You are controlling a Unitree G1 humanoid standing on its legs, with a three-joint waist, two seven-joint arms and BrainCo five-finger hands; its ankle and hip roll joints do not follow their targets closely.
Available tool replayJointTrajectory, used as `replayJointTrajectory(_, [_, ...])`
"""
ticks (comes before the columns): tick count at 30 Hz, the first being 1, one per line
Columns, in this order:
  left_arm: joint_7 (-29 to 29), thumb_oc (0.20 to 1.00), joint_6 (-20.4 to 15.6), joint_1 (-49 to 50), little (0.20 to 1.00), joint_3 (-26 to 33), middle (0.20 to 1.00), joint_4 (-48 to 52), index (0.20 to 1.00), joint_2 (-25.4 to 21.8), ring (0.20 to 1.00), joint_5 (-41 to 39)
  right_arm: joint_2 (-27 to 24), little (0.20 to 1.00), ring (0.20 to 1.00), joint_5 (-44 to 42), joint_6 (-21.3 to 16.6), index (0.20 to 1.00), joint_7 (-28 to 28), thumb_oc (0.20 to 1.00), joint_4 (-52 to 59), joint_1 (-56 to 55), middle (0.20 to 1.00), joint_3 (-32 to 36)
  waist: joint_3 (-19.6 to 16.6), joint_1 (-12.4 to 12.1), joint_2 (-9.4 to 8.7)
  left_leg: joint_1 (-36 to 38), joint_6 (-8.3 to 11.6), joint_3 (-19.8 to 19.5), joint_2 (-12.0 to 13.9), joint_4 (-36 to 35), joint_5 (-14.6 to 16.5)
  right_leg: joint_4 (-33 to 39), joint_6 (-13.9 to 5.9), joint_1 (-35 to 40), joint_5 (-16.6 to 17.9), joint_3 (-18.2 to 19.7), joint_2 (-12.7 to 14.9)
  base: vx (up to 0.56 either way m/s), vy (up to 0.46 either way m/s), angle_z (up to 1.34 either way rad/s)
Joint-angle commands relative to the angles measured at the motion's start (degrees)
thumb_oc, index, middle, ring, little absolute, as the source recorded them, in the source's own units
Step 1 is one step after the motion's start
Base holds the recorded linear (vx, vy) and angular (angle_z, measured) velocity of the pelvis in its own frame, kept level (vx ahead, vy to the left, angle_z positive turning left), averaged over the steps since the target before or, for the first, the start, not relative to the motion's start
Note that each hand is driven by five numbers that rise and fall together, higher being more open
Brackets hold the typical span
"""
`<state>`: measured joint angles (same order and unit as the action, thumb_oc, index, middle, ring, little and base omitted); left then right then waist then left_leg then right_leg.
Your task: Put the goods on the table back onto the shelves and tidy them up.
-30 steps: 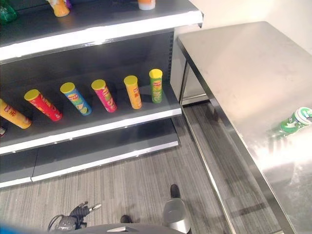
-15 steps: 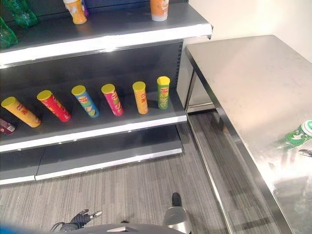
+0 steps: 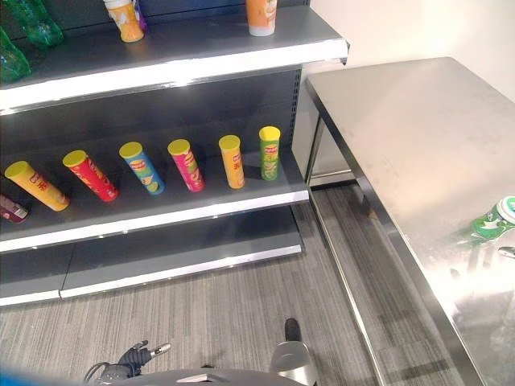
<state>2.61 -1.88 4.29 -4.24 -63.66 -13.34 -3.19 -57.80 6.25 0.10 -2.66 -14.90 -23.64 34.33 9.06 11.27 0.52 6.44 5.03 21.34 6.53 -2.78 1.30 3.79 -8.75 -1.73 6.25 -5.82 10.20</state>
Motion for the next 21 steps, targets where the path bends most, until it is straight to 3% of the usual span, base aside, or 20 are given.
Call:
replayJointTrajectory(1, [1.31, 1.000, -0.12, -3.33, 1.000, 0.79, 1.000, -1.33, 1.000, -2.70, 1.000, 1.07, -2.36, 1.000, 1.000, 0.61, -0.89, 1.000, -2.79, 1.000, -1.01, 3.46, 1.000, 2.42, -0.16, -0.62, -4.43, -3.25, 2.81, -1.44, 2.92, 4.32, 1.27, -5.41, -3.30, 0.09, -7.74, -1.18, 3.87, 0.00, 0.000, 0.00])
replayJointTrajectory(6, [1.52, 1.000, -0.17, -3.40, 1.000, 0.98, 1.000, -1.24, 1.000, -2.84, 1.000, 0.96, -1.96, 1.000, 1.000, 1.03, -0.99, 1.000, -3.45, 1.000, -0.73, 3.59, 1.000, 2.82, -0.14, -0.66, -4.32, -3.28, 2.85, -1.53, 2.99, 4.36, 1.25, -5.41, -3.24, 0.11, -7.86, -1.22, 3.85, 0.01, -0.023, 0.00])
replayJointTrajectory(7, [1.48, 1.000, 0.55, -2.53, 1.000, 0.40, 1.000, -1.33, 1.000, -3.86, 1.000, 2.47, -1.73, 1.000, 1.000, 4.26, 0.97, 1.000, -7.26, 1.000, -3.37, 4.78, 1.000, 4.16, -0.29, -1.05, -3.77, -3.12, 2.96, -1.94, 3.59, 4.66, 1.41, -4.84, -2.93, 0.44, -8.27, -1.71, 3.29, 0.07, -0.169, 0.01])
replayJointTrajectory(9, [1.13, 1.000, 0.95, -2.92, 1.000, -1.55, 1.000, -1.52, 1.000, -4.08, 1.000, 2.71, -0.40, 1.000, 1.000, -0.31, 1.24, 1.000, -10.25, 1.000, -10.69, 13.74, 1.000, -3.37, -0.23, -1.87, -3.31, -2.95, 3.16, -2.07, 4.10, 4.95, 1.52, -3.49, -2.57, 0.92, -8.10, -1.94, 2.41, 0.05, -0.222, -0.01])
replayJointTrajectory(10, [1.62, 1.000, 0.86, -3.64, 1.000, -4.40, 1.000, -1.04, 1.000, -3.83, 1.000, 2.69, -0.36, 1.000, 1.000, 0.36, 2.63, 1.000, -13.47, 1.000, -18.51, 21.09, 1.000, -9.43, -0.69, -3.45, -2.45, -2.77, 3.61, -2.81, 4.71, 5.78, 1.65, -2.46, -1.84, 2.84, -8.71, -3.16, 1.54, 0.02, -0.195, -0.13])
replayJointTrajectory(21, [1.56, 1.000, 0.86, -3.48, 1.000, -4.25, 1.000, -1.17, 1.000, -3.65, 1.000, 2.73, -0.82, 1.000, 1.000, 0.76, 2.84, 1.000, -13.93, 1.000, -18.99, 22.55, 1.000, -10.61, -0.67, -3.26, -2.30, -2.57, 3.63, -3.23, 4.79, 5.81, 1.79, -2.40, -1.63, 3.12, -8.83, -3.30, 1.33, 0.01, -0.022, 0.05])
